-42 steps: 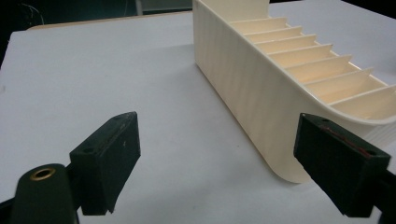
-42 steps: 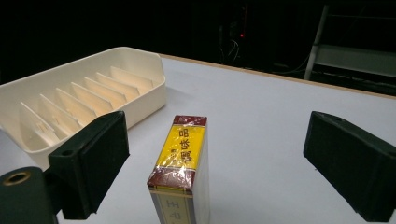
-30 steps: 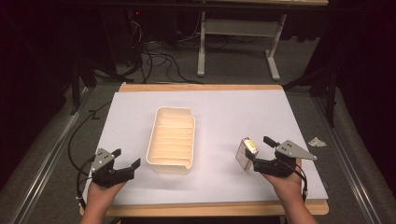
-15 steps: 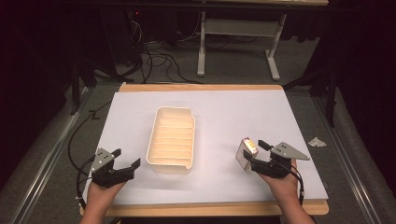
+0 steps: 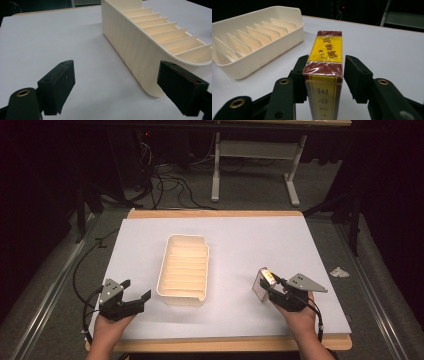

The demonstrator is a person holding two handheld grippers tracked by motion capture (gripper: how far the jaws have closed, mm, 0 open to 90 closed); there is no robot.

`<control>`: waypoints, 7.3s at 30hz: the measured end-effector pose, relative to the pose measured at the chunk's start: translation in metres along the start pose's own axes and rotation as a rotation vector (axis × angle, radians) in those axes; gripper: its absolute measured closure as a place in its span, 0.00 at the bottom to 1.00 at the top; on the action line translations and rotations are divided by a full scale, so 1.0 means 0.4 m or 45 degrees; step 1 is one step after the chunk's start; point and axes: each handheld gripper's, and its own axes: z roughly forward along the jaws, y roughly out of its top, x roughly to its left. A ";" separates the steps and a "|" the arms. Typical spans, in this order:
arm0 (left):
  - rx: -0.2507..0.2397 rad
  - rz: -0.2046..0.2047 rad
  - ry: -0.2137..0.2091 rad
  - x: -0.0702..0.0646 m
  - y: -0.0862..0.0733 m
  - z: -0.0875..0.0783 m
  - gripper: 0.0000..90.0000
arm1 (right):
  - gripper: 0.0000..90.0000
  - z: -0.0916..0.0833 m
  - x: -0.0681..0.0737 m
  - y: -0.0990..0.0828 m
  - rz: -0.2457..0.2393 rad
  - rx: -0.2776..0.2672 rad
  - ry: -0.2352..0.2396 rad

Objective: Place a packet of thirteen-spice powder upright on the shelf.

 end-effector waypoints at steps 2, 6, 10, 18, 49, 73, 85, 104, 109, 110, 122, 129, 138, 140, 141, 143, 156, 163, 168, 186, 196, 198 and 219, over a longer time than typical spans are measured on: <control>0.001 0.002 0.000 0.000 0.000 -0.001 0.17 | 0.69 -0.002 -0.004 0.000 0.004 -0.003 0.000; 0.002 0.002 0.000 0.001 0.000 -0.001 0.17 | 0.75 -0.005 -0.011 0.000 0.015 -0.010 -0.014; 0.004 0.005 -0.001 0.001 0.000 -0.001 0.17 | 0.75 -0.006 -0.017 0.001 0.021 -0.009 -0.002; 0.006 0.005 -0.002 0.000 -0.001 0.000 0.17 | 0.76 -0.010 -0.037 0.008 0.023 -0.026 0.060; 0.038 0.047 0.045 0.004 -0.024 0.005 0.17 | 0.76 0.097 -0.071 0.147 -0.212 -0.091 0.475; -0.001 0.019 0.064 0.013 -0.015 -0.009 0.17 | 0.76 0.245 0.022 0.237 -0.321 -0.092 0.762; -0.004 0.016 0.062 0.014 -0.013 -0.011 0.17 | 0.76 0.281 0.070 0.252 -0.354 -0.090 0.822; -0.009 0.008 0.058 0.015 -0.008 -0.015 0.17 | 0.76 0.325 0.111 0.259 -0.387 -0.055 0.842; -0.008 0.009 0.056 0.016 -0.008 -0.016 0.17 | 0.76 0.334 0.119 0.260 -0.387 -0.047 0.840; -0.008 0.009 0.056 0.016 -0.008 -0.016 0.17 | 0.76 0.337 0.121 0.260 -0.390 -0.053 0.841; -0.002 0.010 0.053 0.014 -0.011 -0.012 0.17 | 0.76 0.354 0.146 0.261 -0.411 -0.050 0.837; -0.007 0.005 0.055 0.015 -0.008 -0.015 0.17 | 0.76 0.371 0.155 0.262 -0.413 -0.037 0.850; -0.009 0.001 0.058 0.018 -0.008 -0.015 0.17 | 0.76 0.394 0.168 0.270 -0.439 -0.038 0.882; -0.009 0.001 0.058 0.018 -0.008 -0.016 0.17 | 0.76 0.401 0.172 0.271 -0.439 -0.039 0.885; -0.009 0.000 0.058 0.018 -0.007 -0.016 0.17 | 0.76 0.404 0.175 0.271 -0.437 -0.039 0.887; -0.009 -0.001 0.058 0.019 -0.007 -0.016 0.17 | 0.76 0.411 0.180 0.270 -0.434 -0.043 0.894; -0.009 -0.003 0.059 0.019 -0.007 -0.016 0.17 | 0.76 0.434 0.202 0.274 -0.453 -0.046 0.903; -0.008 -0.004 0.058 0.021 -0.006 -0.017 0.17 | 0.77 0.447 0.206 0.269 -0.463 -0.063 0.943; -0.010 -0.008 0.061 0.023 -0.006 -0.018 0.17 | 0.77 0.463 0.205 0.258 -0.453 -0.057 0.966; -0.007 -0.008 0.055 0.020 -0.006 -0.017 0.17 | 0.76 0.468 0.202 0.234 -0.430 -0.033 0.946; -0.005 -0.005 0.052 0.018 -0.006 -0.018 0.17 | 0.75 0.460 0.197 0.220 -0.442 -0.028 0.926; -0.005 -0.005 0.051 0.018 -0.007 -0.019 0.17 | 0.75 0.460 0.198 0.217 -0.445 -0.021 0.923; -0.004 -0.008 0.049 0.019 -0.006 -0.017 0.17 | 0.57 0.464 0.215 0.203 -0.455 0.056 0.874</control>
